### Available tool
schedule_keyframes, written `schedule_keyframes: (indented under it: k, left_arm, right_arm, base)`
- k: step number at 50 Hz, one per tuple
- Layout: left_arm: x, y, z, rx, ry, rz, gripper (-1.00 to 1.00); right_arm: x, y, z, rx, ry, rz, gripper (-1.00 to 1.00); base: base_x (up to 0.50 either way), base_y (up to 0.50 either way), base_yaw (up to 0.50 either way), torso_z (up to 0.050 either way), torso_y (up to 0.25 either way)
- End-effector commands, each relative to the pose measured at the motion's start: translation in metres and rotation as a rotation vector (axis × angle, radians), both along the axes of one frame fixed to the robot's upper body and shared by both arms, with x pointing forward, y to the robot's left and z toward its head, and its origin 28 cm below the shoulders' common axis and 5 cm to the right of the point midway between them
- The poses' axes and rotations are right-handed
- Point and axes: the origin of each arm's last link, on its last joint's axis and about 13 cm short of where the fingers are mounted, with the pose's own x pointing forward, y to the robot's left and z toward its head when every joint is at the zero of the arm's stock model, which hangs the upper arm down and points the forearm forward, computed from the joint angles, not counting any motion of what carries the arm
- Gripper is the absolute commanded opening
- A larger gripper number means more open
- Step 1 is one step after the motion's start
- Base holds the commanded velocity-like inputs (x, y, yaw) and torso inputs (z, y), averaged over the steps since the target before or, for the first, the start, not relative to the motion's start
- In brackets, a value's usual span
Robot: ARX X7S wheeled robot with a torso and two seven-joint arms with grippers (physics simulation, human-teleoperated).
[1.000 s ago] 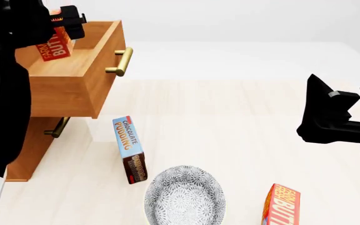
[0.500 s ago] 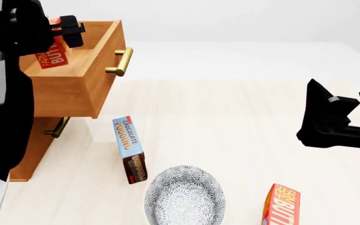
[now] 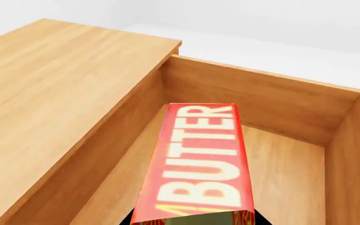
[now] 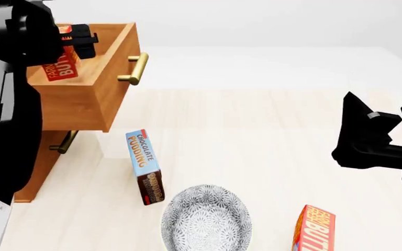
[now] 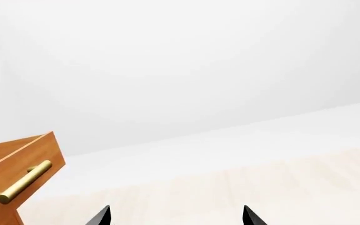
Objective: Put the butter at the front in the top drawer of the cabinet and close it.
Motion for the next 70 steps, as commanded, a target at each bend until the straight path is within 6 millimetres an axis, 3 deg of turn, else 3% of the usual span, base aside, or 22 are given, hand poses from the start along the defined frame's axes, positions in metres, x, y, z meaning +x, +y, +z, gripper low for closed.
schedule_keyframes:
  k: [1,69,70]
  left_arm:
    - [-0.0009,0.0006,0.0067,0.036,-0.012,0.005,-1.00]
    - [-0.0019,-0.0048,0.0056,0.011,0.018,-0.042,-1.00]
    - [-0.0019,-0.0051,0.0057,0.011,0.018,-0.043,1.00]
  right_arm:
    - [-0.0012,0.0001,-0.0008,0.006,0.000,-0.002,1.00]
    - [-0.0078,-0.0015,-0.0027,0.023,-0.018,-0.012,1.00]
    - [-0.0081,-0.0015,-0.0029,0.024,-0.018,-0.013,1.00]
  base:
    - [0.00,0.00,0.00,0.000,0.000]
    - [0.00,0.00,0.00,0.000,0.001]
    - [0.00,0.00,0.00,0.000,0.000]
